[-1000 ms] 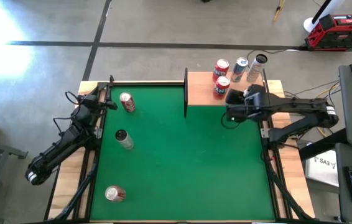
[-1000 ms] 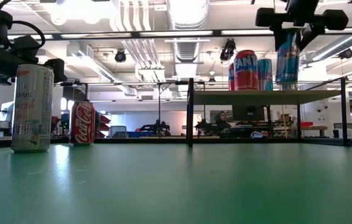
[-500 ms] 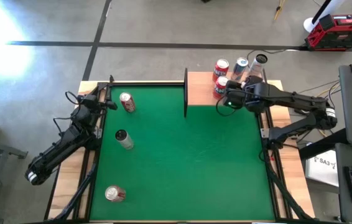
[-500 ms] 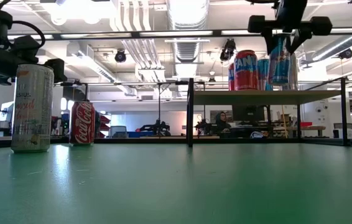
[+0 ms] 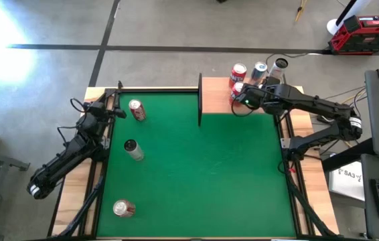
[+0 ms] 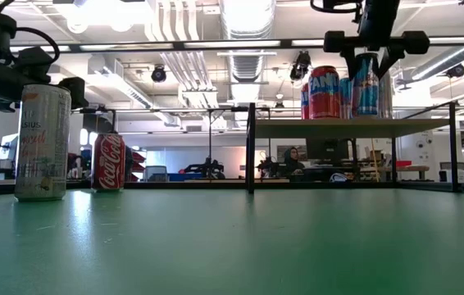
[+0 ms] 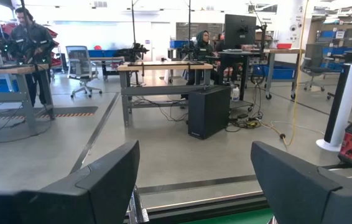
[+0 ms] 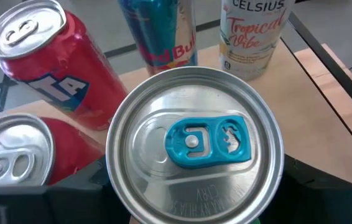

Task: Place canned beverage on shelf
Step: Put the blue soda can on the shelf aligned with the other blue soda can

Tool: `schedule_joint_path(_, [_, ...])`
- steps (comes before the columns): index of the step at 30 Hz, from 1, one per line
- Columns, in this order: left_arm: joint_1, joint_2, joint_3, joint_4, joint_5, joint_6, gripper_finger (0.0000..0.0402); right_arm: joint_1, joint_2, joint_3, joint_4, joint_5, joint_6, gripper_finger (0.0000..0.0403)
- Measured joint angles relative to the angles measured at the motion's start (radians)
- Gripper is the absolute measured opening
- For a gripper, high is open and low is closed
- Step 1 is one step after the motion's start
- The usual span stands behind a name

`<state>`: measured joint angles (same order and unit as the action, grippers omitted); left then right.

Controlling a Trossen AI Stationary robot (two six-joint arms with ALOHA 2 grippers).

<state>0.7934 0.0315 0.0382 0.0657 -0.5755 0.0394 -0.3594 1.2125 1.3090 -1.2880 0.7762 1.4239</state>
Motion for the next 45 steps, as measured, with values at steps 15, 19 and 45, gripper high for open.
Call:
schedule_joint_path(15, [0.000, 0.000, 0.000, 0.000, 0.000, 0.000, 0.0293, -0.062, 0.053, -0.001, 0.045, -0.016, -0.071, 0.0233])
schedule_joint_path(19, [0.000, 0.000, 0.000, 0.000, 0.000, 0.000, 0.0293, -0.065, 0.060, 0.000, 0.057, -0.012, -0.077, 0.0233])
schedule_joint_path(45, [0.000, 0.000, 0.000, 0.000, 0.000, 0.000, 0.0293, -0.064, 0.051, 0.048, 0.007, -0.060, -0.119, 0.0332])
